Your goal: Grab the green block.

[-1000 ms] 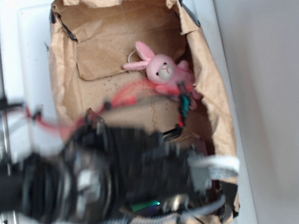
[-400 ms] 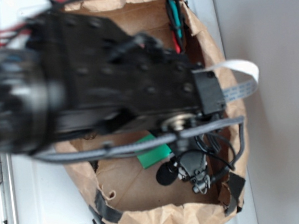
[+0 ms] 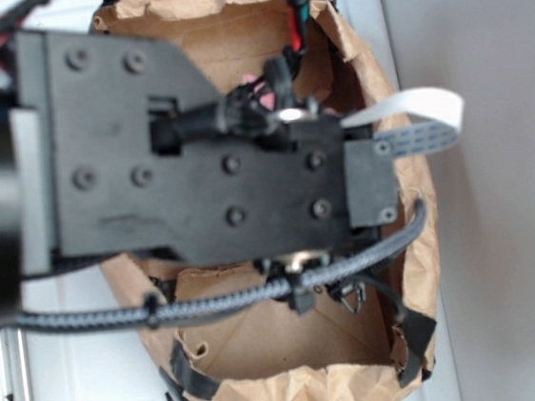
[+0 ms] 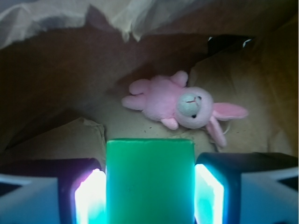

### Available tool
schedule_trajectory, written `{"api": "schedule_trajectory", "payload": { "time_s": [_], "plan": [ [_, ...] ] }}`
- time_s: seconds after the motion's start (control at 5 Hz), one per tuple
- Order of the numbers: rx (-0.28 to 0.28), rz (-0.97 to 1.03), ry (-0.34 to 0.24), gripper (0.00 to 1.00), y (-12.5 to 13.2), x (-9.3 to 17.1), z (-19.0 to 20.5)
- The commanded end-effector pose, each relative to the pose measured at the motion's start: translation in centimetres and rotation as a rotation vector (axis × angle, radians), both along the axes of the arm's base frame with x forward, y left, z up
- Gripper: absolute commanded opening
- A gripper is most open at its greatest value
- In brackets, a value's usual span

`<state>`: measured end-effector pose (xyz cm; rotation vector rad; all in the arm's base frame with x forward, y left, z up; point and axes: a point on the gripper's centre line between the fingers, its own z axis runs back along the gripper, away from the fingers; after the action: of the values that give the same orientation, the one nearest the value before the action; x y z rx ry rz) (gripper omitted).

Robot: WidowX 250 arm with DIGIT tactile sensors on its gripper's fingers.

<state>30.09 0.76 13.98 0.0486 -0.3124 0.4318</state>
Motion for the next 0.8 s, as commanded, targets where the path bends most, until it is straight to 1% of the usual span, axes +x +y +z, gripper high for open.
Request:
{"api": "schedule_trajectory", "payload": {
  "time_s": [0.0, 0.2, 0.4, 0.6],
  "plan": [
    [-0.044, -0.053, -0.007, 0.00, 2.4, -1.2, 5.7],
    [-0.058, -0.102, -0.009, 0.00, 3.0, -1.9, 6.4],
    [-0.044, -0.328, -0.108, 0.00, 2.8, -2.9, 7.2],
    [-0.027, -0.442, -0.095, 0.00, 2.3, -3.0, 7.3]
  ]
}}
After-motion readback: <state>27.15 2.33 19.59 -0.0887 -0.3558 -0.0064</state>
